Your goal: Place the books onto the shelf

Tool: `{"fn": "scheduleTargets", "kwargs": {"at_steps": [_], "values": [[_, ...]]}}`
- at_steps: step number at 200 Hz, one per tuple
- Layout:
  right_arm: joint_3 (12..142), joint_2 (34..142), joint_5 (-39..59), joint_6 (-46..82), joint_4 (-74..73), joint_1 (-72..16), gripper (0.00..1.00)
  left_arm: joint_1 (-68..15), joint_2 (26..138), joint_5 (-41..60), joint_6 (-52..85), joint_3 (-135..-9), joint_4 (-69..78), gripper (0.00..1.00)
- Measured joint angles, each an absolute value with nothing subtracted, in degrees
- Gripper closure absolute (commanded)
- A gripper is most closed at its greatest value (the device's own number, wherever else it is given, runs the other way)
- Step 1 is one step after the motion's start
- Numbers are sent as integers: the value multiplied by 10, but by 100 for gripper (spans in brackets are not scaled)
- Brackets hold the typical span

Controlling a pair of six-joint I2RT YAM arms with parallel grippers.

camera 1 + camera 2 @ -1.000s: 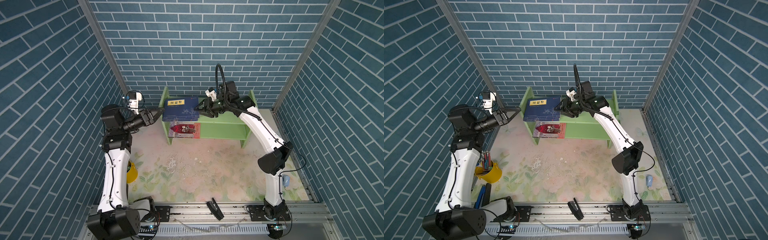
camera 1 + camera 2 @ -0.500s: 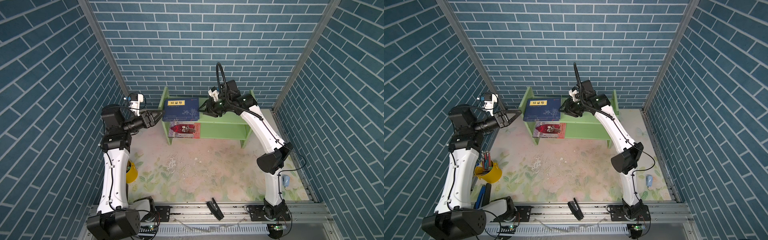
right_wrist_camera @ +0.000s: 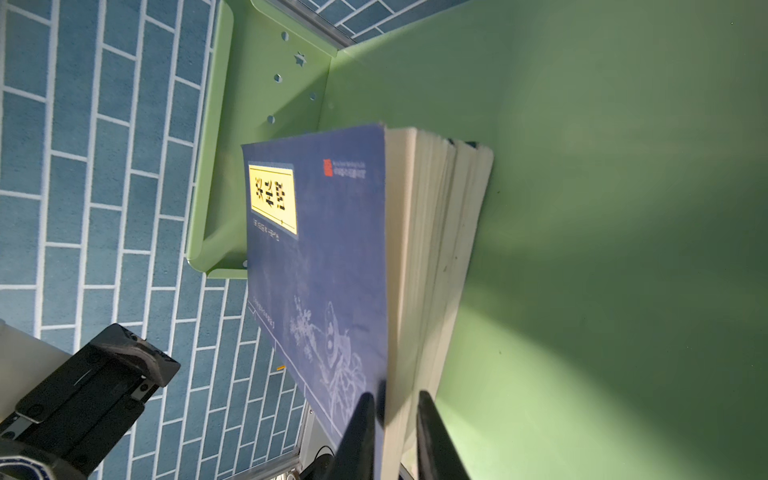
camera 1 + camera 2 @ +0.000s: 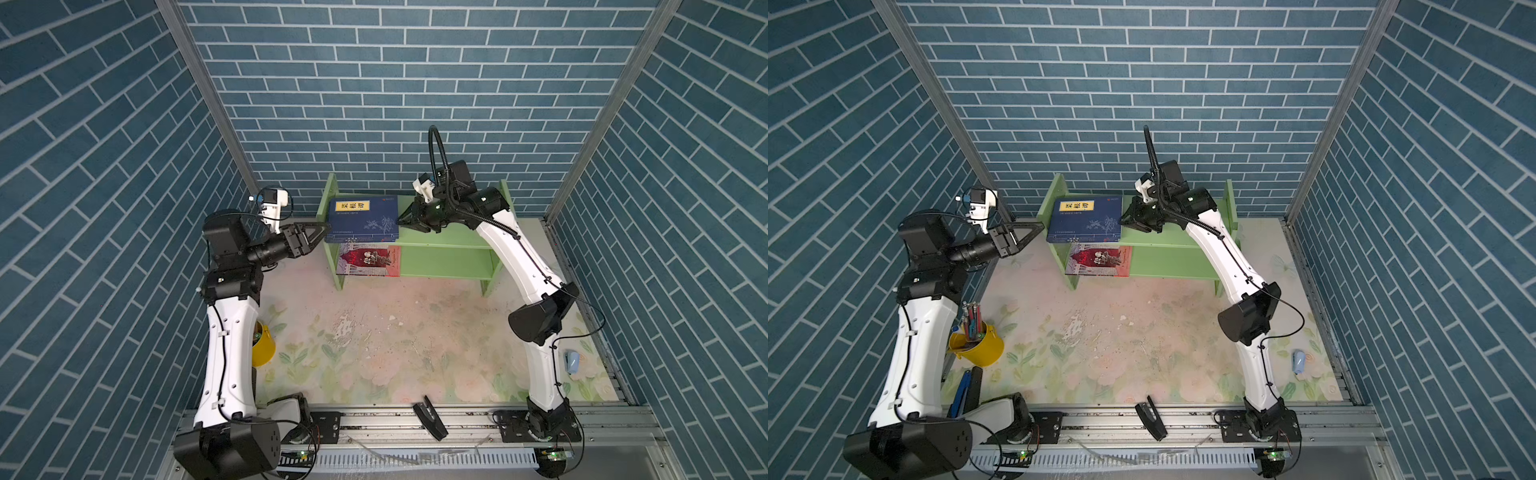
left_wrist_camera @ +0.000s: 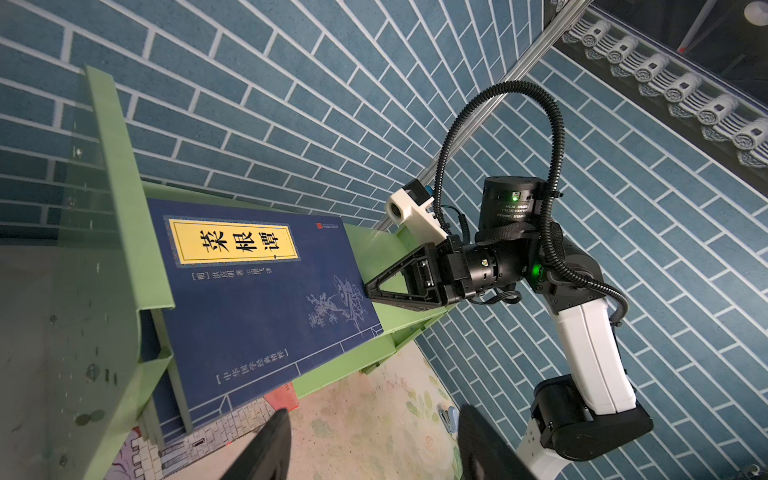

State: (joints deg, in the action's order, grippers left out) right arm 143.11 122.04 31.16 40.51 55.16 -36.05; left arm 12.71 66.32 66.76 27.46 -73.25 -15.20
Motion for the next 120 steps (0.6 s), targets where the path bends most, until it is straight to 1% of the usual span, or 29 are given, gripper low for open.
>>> {"fn": "scheduleTargets", "kwargs": {"at_steps": [89,120], "values": [[1440,1230,316,406,551,-362,84,127,664,651,193,-745,-218,35],[1440,1234,318,407,549,-362,88,127,664,647,181,-745,-230,35]]}}
